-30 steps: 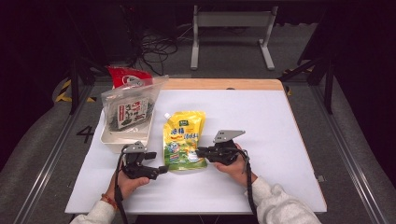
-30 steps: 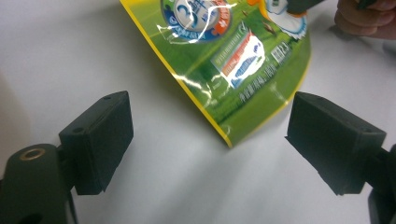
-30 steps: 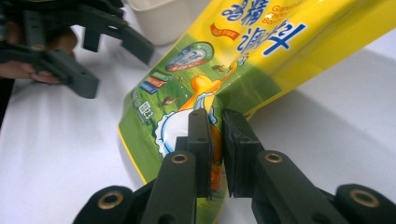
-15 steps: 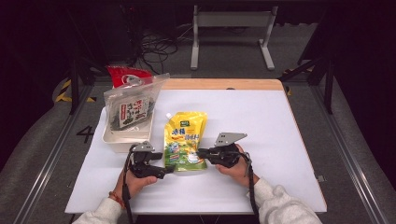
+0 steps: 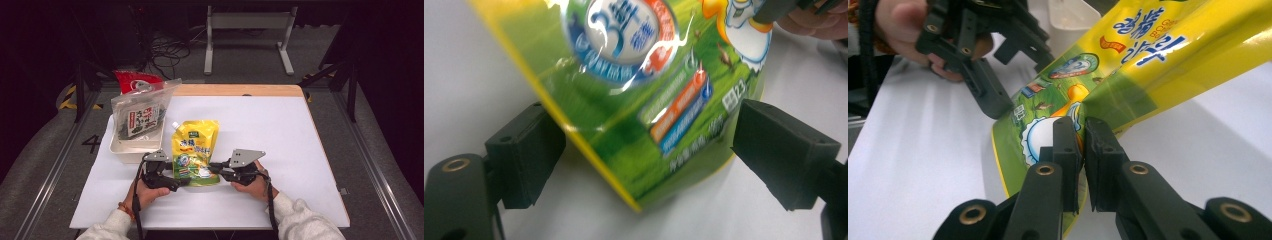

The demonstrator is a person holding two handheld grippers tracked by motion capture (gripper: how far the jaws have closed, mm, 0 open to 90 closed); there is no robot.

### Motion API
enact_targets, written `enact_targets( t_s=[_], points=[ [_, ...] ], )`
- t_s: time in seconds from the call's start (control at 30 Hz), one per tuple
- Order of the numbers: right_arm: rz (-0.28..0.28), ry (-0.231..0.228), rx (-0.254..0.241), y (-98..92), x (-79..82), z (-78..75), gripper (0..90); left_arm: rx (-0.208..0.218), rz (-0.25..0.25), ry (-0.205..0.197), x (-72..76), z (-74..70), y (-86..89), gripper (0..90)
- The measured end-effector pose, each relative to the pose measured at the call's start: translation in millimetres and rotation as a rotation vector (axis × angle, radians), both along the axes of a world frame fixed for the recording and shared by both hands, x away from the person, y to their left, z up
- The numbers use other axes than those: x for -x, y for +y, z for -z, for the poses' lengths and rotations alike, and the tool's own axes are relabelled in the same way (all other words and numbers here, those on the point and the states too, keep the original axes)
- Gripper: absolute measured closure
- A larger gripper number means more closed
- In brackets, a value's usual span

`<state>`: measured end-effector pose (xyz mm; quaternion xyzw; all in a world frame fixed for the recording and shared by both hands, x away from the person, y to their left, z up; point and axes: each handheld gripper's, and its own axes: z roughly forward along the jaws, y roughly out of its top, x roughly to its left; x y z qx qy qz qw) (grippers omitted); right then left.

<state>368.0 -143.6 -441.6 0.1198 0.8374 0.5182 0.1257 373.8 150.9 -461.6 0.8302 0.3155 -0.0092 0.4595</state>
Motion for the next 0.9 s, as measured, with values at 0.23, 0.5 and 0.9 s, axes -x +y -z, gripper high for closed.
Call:
enact_targets(
  t_s=[0.23,0.5,0.9],
  points=[
    [-0.063,-0.063,0.017,2.0,7.9,-2.6,82.9,0.094,-0.015,-0.090,-5.2,-23.5,12.8,24.1],
    [-0.058,-0.092,0.004,-1.8,7.8,-10.1,83.0,0.140,-0.008,-0.192,0.0,-42.5,23.2,53.9],
    [-0.032,-0.095,0.013,-4.8,6.4,-12.7,85.3,0.094,0.103,-0.322,12.5,-58.7,14.8,79.9]
  ],
)
